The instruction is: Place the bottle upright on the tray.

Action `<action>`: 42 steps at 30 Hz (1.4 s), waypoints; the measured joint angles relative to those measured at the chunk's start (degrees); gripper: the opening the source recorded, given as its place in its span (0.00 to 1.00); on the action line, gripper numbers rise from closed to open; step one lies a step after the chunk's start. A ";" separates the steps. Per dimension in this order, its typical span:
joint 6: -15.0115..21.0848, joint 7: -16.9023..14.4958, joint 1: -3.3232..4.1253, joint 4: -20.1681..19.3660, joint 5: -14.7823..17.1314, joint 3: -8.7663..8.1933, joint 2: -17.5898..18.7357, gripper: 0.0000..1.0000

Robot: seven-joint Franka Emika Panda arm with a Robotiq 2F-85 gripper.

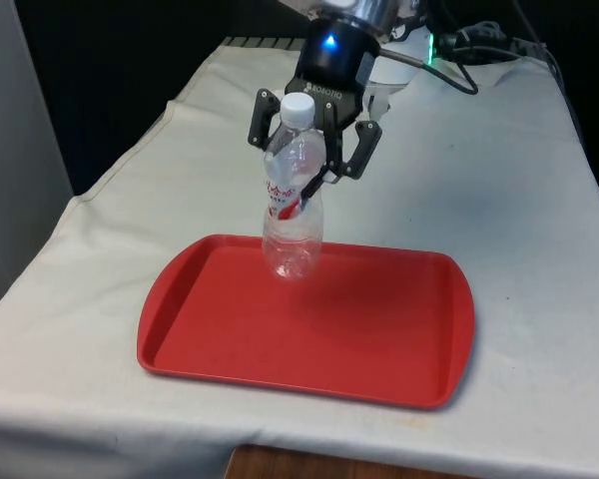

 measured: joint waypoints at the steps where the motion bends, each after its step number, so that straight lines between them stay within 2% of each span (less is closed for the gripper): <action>1: 0.34 0.34 0.00 0.00 0.00 -0.11 0.11 0.14; 14: 6.07 4.58 -0.11 -0.06 0.00 -1.55 1.72 0.14; 29: 11.69 6.99 -0.11 -0.06 0.00 -3.09 3.84 0.14; 42: 16.50 8.82 -0.11 0.86 0.17 -4.53 7.39 0.14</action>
